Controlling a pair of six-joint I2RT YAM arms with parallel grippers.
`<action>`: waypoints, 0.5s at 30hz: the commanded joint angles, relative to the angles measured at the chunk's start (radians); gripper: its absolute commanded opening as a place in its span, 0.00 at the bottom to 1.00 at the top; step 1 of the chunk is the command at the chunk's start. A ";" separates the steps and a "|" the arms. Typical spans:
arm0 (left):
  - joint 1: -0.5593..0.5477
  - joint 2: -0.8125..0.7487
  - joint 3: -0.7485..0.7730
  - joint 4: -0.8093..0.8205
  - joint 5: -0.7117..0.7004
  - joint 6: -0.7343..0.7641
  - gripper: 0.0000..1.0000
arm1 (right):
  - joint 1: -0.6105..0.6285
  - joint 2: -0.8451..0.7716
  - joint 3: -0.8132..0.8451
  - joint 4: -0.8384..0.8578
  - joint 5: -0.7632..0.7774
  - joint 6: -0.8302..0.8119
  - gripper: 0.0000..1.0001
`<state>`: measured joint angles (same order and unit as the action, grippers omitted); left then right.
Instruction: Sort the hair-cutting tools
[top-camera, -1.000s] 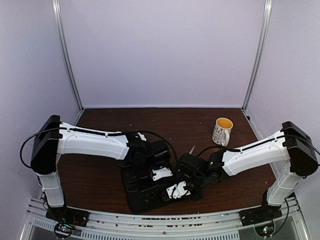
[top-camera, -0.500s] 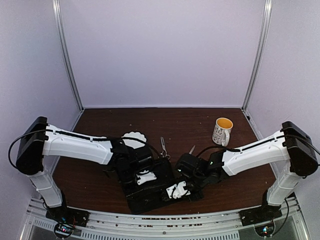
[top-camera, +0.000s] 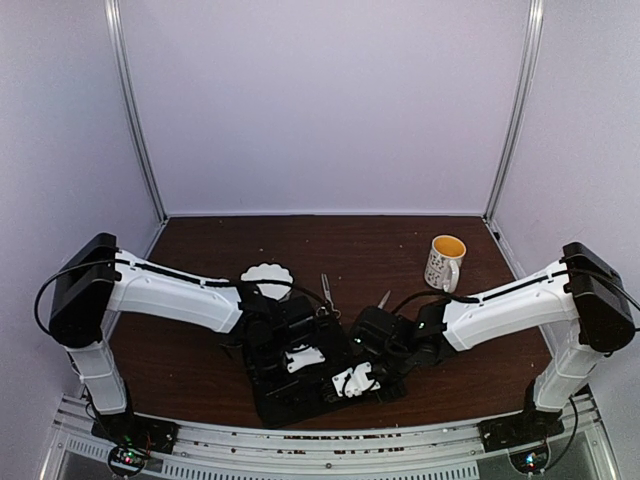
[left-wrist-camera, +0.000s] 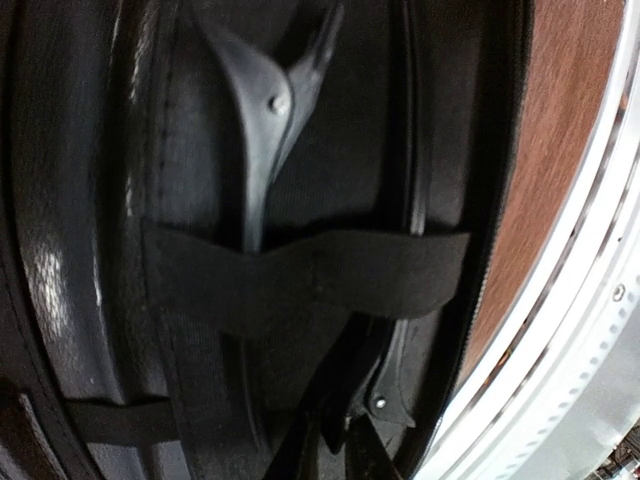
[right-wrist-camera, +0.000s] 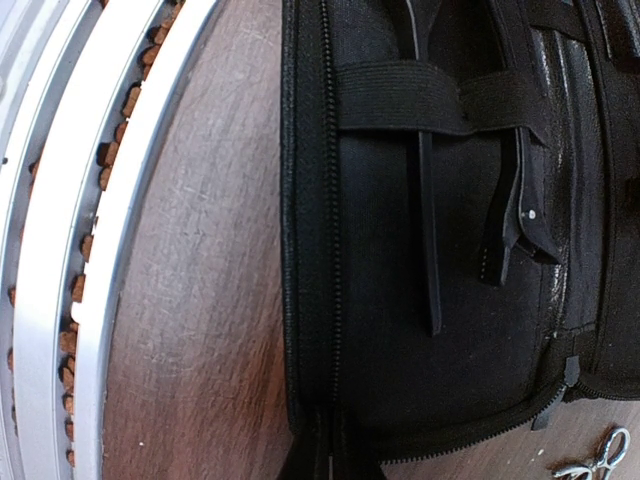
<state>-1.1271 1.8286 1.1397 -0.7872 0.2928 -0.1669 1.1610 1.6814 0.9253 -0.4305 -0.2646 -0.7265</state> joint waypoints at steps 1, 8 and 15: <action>0.001 0.039 0.048 0.067 0.037 0.016 0.11 | 0.008 0.056 -0.009 -0.014 0.001 0.009 0.01; 0.001 0.063 0.086 0.107 0.086 0.000 0.10 | 0.010 0.057 -0.008 -0.018 -0.007 0.015 0.01; 0.002 -0.005 0.049 0.015 0.018 0.013 0.20 | 0.010 0.027 -0.001 -0.046 -0.015 0.024 0.01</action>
<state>-1.1271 1.8759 1.1915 -0.7528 0.3450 -0.1650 1.1610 1.6833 0.9298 -0.4374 -0.2672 -0.7254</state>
